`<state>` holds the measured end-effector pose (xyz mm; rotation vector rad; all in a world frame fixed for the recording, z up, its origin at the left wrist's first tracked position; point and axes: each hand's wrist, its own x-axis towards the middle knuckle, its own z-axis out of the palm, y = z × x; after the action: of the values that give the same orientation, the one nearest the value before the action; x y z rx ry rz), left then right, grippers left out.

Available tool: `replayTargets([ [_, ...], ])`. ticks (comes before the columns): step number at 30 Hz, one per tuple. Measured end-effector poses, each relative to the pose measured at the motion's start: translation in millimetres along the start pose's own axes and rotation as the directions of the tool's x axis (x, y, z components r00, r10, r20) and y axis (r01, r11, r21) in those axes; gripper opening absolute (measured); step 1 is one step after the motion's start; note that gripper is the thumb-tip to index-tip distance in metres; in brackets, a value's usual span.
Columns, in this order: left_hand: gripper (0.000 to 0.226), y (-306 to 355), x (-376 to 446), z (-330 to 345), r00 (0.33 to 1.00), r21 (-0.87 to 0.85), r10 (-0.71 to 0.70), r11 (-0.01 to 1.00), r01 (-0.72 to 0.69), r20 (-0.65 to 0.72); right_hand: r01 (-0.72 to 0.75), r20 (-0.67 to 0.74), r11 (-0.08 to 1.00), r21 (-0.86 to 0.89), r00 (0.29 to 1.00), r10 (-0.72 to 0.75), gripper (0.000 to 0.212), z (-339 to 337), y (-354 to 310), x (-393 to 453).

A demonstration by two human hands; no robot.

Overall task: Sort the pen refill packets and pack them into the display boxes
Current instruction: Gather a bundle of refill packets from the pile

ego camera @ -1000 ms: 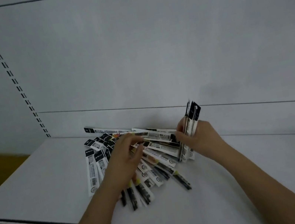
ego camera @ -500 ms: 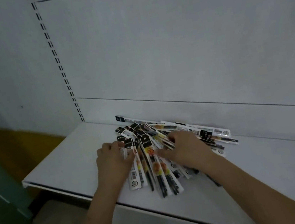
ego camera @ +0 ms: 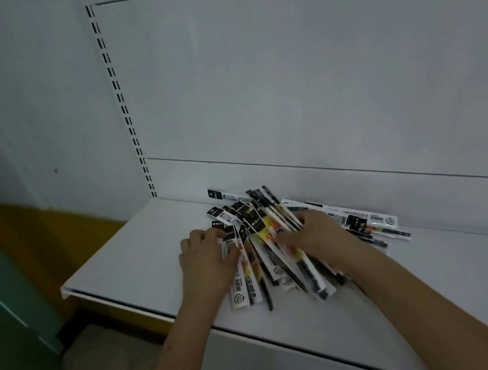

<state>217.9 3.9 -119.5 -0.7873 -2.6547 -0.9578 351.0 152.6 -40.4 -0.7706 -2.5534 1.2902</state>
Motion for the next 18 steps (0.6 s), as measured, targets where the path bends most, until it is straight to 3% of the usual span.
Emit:
replayTargets([
  [4, 0.013, 17, -6, -20, 0.979, -0.287, 0.034, 0.953, -0.092, -0.202, 0.036, -0.063, 0.983, 0.179, 0.998, -0.025, 0.018, -25, 4, -7],
  [5, 0.01, 27, -10, -27, 0.986, -0.406, 0.038, 0.908, -0.101, -0.161, 0.05, -0.084, 0.975, 0.216, 0.996, -0.033, 0.019, -30, 6, -8],
  [7, 0.009, 52, -20, -38, 0.993, -0.576, 0.091, 0.817, -0.03, 0.078, 0.089, -0.132, 0.957, 0.276, 0.99, -0.054, 0.024, -36, 7, -10],
  [9, 0.012, 74, -28, -36, 0.941, -0.554, 0.219, 0.831, -0.042, 0.257, 0.133, -0.172, 0.933, 0.335, 0.982, -0.078, 0.024, -39, 8, -13],
  [11, 0.015, 91, -32, -27, 0.895, -0.528, 0.314, 0.842, -0.109, 0.315, 0.156, -0.179, 0.886, 0.436, 0.98, -0.085, 0.021, -39, 9, -16],
  [15, 0.039, 108, -31, -10, 0.887, -0.466, 0.372, 0.858, -0.217, 0.273, 0.238, -0.247, 0.85, 0.469, 0.96, -0.132, 0.03, -40, 12, -21],
  [18, 0.033, 125, -29, -6, 0.888, -0.312, 0.41, 0.889, -0.336, 0.211, 0.241, -0.333, 0.886, 0.397, 0.937, -0.106, 0.035, -42, 14, -26],
])
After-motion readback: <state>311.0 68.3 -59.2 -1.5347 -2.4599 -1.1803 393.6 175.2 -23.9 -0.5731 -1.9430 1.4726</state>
